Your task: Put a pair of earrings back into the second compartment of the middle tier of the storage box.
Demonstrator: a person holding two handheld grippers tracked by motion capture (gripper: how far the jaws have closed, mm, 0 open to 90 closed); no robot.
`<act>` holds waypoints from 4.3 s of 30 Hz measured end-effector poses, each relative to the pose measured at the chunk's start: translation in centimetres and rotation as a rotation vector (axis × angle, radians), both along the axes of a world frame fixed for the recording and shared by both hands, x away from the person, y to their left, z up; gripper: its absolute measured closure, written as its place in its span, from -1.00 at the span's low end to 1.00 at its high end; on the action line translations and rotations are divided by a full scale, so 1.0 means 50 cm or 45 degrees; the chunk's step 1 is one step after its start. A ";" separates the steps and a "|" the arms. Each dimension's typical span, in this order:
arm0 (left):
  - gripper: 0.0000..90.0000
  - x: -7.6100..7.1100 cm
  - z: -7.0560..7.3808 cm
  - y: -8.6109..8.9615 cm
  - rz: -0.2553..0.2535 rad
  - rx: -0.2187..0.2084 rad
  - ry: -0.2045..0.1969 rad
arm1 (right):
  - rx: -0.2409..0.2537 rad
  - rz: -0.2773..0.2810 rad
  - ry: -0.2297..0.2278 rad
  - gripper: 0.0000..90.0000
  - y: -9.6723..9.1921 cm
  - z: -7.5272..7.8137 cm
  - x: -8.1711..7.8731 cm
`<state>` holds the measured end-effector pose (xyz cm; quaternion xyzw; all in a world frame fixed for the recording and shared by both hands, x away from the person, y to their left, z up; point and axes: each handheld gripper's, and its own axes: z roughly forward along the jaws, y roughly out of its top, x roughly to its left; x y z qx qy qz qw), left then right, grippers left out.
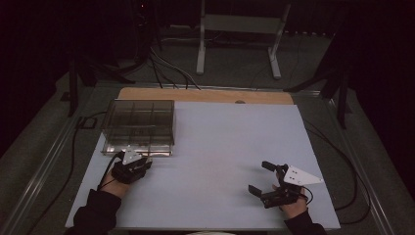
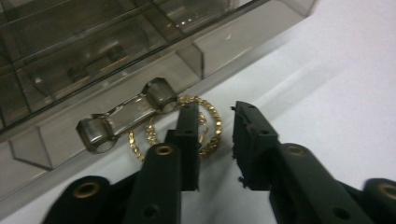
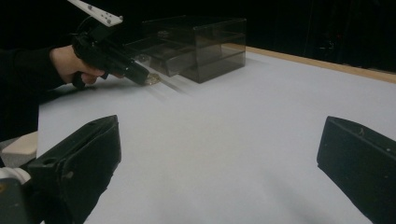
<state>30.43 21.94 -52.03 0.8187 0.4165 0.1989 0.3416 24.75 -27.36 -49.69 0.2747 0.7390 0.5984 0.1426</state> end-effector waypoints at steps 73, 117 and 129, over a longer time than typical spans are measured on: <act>1.00 -0.025 0.063 0.024 -0.079 -0.144 -0.074 | -0.007 -0.001 0.016 -1.00 -0.002 0.000 0.001; 1.00 -0.003 0.181 0.046 -0.085 -0.267 -0.201 | 0.000 -0.003 0.017 -1.00 -0.001 0.001 -0.001; 1.00 0.053 0.127 0.062 -0.002 -0.281 -0.117 | 0.001 -0.001 0.016 -1.00 -0.001 0.001 -0.001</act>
